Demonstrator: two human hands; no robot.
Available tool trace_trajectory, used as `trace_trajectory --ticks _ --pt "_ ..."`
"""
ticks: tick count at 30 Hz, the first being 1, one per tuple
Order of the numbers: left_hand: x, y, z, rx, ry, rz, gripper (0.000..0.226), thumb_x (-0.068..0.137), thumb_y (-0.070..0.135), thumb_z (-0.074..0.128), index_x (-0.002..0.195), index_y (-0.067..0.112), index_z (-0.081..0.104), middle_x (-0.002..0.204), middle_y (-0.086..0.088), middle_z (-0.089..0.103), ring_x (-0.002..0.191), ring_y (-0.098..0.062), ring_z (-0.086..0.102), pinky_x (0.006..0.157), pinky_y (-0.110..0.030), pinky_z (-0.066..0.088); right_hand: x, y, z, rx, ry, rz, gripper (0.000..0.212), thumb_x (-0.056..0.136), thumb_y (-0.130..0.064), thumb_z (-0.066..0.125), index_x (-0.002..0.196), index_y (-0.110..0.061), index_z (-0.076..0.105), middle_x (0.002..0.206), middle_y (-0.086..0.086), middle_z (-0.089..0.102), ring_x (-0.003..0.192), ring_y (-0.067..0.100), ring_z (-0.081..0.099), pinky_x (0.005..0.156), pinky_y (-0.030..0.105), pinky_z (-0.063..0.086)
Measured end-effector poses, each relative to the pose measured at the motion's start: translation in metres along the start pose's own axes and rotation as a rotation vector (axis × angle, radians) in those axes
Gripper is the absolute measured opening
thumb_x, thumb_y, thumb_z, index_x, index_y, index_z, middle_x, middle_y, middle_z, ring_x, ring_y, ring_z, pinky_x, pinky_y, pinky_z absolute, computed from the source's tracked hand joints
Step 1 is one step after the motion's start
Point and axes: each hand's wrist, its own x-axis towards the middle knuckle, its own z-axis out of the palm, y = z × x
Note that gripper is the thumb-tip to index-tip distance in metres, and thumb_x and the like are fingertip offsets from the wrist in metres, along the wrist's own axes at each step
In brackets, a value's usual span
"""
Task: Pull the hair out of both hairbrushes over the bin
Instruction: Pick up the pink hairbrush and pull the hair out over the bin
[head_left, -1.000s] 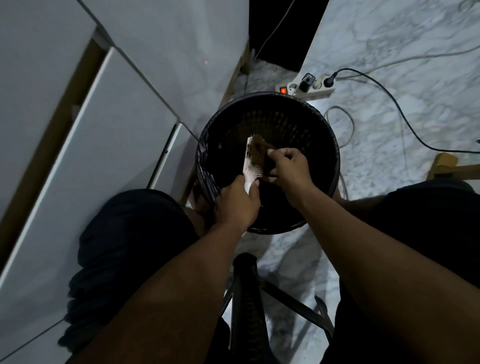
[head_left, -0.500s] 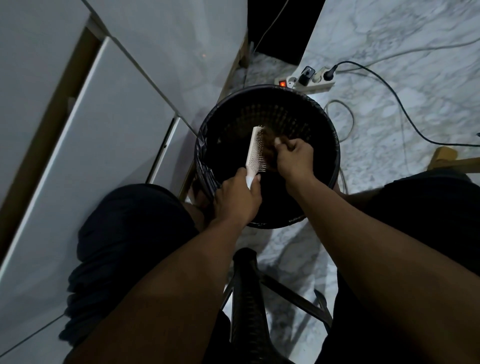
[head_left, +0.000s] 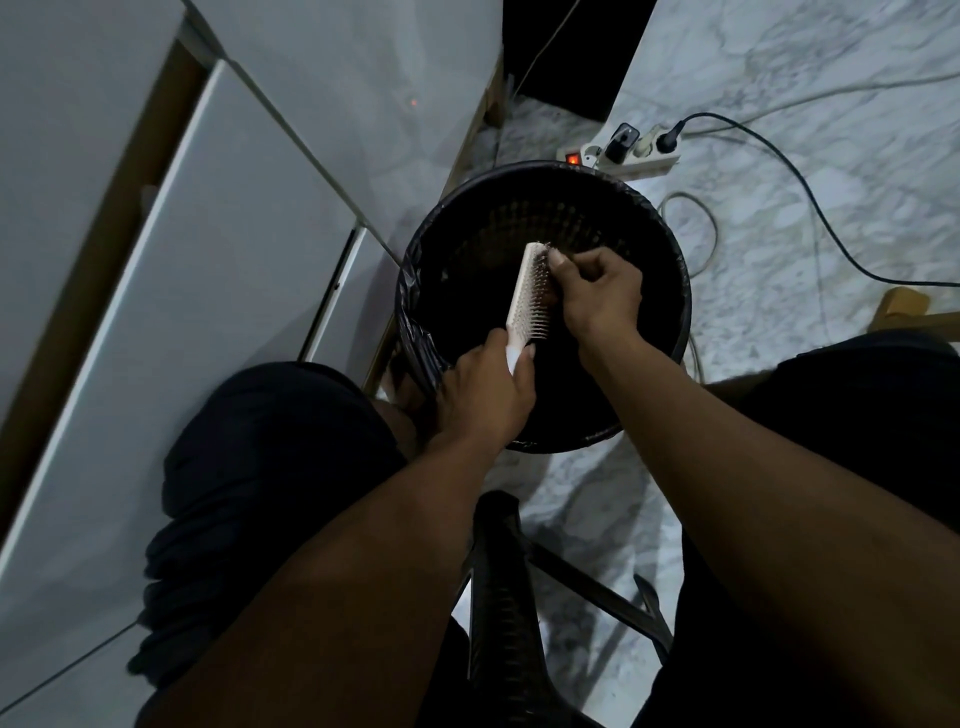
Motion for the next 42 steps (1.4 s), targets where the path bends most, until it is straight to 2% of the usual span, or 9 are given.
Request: trace_trajectory --ticks 5,9,13,18,22,26,30,37,42 --pt "0.003 -0.004 0.002 -0.103 0.018 -0.090 0.034 0.098 0.049 0.044 0.095 0.016 0.051 0.089 -0.013 0.065 0.080 -0.038 0.061 0.067 -0.043 0.051 0.002 0.001 0.001 0.143 -0.069 0.135 0.022 0.095 -0.022 0.065 0.110 -0.006 0.068 0.093 0.004 0.072 0.082 0.013 0.067 0.080 0.031 0.055" --pt "0.004 -0.005 0.002 -0.112 0.010 -0.138 0.033 0.099 0.042 0.043 0.098 0.011 0.055 0.092 -0.016 0.065 0.085 -0.040 0.061 0.067 -0.039 0.045 -0.007 0.002 0.003 0.097 -0.292 -0.008 0.048 0.082 -0.019 0.080 0.126 -0.020 0.060 0.112 -0.004 0.070 0.100 0.005 0.067 0.087 0.021 0.056" --pt "0.003 -0.005 0.003 -0.106 0.018 -0.122 0.036 0.098 0.044 0.045 0.101 0.010 0.058 0.093 -0.016 0.066 0.085 -0.040 0.062 0.066 -0.040 0.047 -0.006 0.007 0.003 -0.082 -0.266 -0.084 0.043 0.067 -0.029 0.092 0.105 -0.017 0.077 0.102 0.000 0.079 0.097 0.012 0.075 0.095 0.039 0.059" --pt "0.003 -0.005 0.004 -0.113 0.021 -0.084 0.036 0.098 0.046 0.046 0.096 0.011 0.055 0.088 -0.016 0.066 0.080 -0.039 0.062 0.068 -0.047 0.052 0.000 0.003 -0.002 -0.154 -0.134 -0.033 0.024 0.078 -0.027 0.085 0.093 -0.011 0.077 0.094 0.007 0.078 0.090 0.018 0.074 0.087 0.033 0.060" --pt "0.004 -0.004 0.003 -0.116 0.045 -0.108 0.036 0.098 0.047 0.046 0.098 0.012 0.055 0.090 -0.015 0.066 0.081 -0.039 0.062 0.066 -0.041 0.049 0.002 0.000 0.000 -0.009 -0.117 0.055 0.010 0.086 -0.019 0.077 0.089 -0.013 0.070 0.092 0.011 0.076 0.085 0.024 0.075 0.082 0.043 0.063" --pt "0.004 -0.002 0.000 -0.134 0.053 -0.139 0.036 0.099 0.046 0.047 0.101 0.011 0.056 0.093 -0.016 0.067 0.084 -0.040 0.062 0.064 -0.038 0.043 0.001 -0.004 0.000 0.325 -0.134 0.252 0.001 0.096 -0.008 0.060 0.096 -0.009 0.060 0.091 0.015 0.069 0.071 0.023 0.071 0.057 0.037 0.063" --pt "0.001 -0.001 -0.001 -0.059 0.013 -0.114 0.034 0.099 0.044 0.046 0.102 0.012 0.056 0.100 -0.015 0.067 0.091 -0.040 0.062 0.068 -0.037 0.042 0.006 0.002 0.001 0.263 -0.183 0.164 0.042 0.084 -0.033 0.077 0.118 -0.014 0.062 0.113 0.005 0.070 0.097 0.016 0.070 0.079 0.032 0.061" --pt "0.001 -0.001 0.001 -0.064 0.002 -0.033 0.033 0.098 0.043 0.047 0.099 0.011 0.055 0.093 -0.015 0.066 0.083 -0.040 0.062 0.065 -0.042 0.049 0.012 0.007 0.002 0.052 -0.105 0.022 0.014 0.076 -0.024 0.085 0.072 -0.020 0.072 0.085 0.006 0.078 0.083 0.022 0.075 0.080 0.041 0.062" --pt "0.003 0.001 -0.002 -0.100 0.034 -0.059 0.034 0.098 0.044 0.047 0.099 0.011 0.055 0.094 -0.015 0.067 0.084 -0.039 0.062 0.069 -0.044 0.050 0.011 0.004 0.001 0.305 -0.074 0.220 0.014 0.095 -0.007 0.063 0.085 -0.015 0.059 0.077 0.009 0.067 0.065 0.023 0.068 0.057 0.041 0.063"
